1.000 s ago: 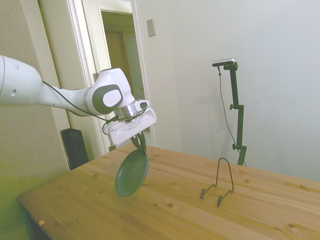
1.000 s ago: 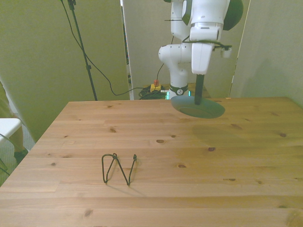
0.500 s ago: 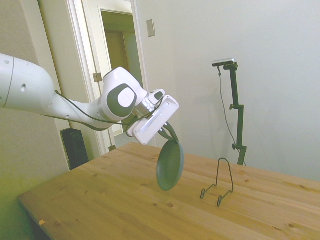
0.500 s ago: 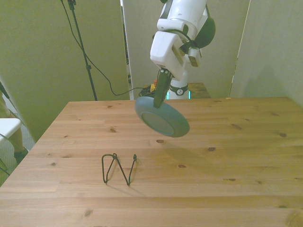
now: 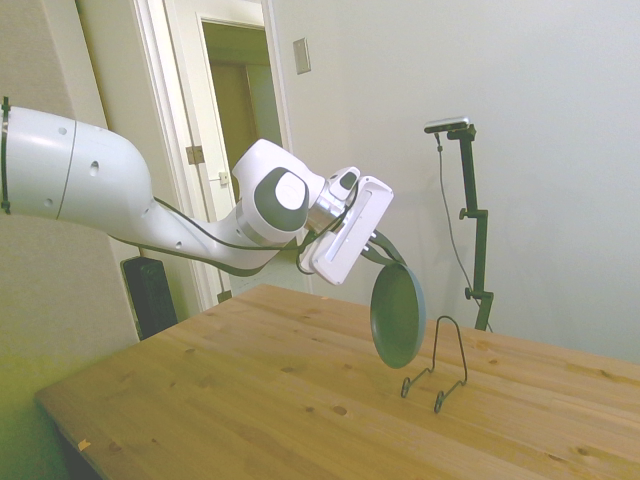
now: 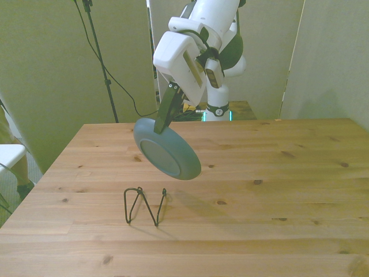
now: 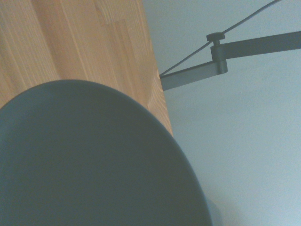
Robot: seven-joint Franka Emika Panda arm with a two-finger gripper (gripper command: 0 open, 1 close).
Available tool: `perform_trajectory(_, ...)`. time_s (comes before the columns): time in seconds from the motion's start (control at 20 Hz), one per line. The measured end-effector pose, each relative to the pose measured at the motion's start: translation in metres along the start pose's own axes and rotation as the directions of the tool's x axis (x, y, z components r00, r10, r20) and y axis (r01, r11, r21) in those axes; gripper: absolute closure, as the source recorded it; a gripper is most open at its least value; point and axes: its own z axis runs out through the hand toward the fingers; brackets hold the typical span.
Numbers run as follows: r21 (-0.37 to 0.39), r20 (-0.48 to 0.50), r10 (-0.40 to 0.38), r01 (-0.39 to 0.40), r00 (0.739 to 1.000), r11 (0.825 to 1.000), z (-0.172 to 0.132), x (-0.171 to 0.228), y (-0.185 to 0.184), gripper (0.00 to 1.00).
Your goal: Load the plate
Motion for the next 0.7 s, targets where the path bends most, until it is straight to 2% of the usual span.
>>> perform_trajectory(0.2,-0.001,0.001,-0.023,0.023,1.0,1.0,0.009,0.002,0.011,1.0)
perform_trajectory(0.35,0.037,-0.012,-0.07,0.071,0.997,0.997,0.017,0.005,0.024,1.0)
perform_trajectory(0.5,0.076,-0.04,-0.143,0.145,0.989,0.986,0.025,0.009,0.037,1.0)
perform_trajectory(0.7,0.086,-0.065,-0.228,0.233,0.971,0.969,0.038,0.01,0.054,1.0)
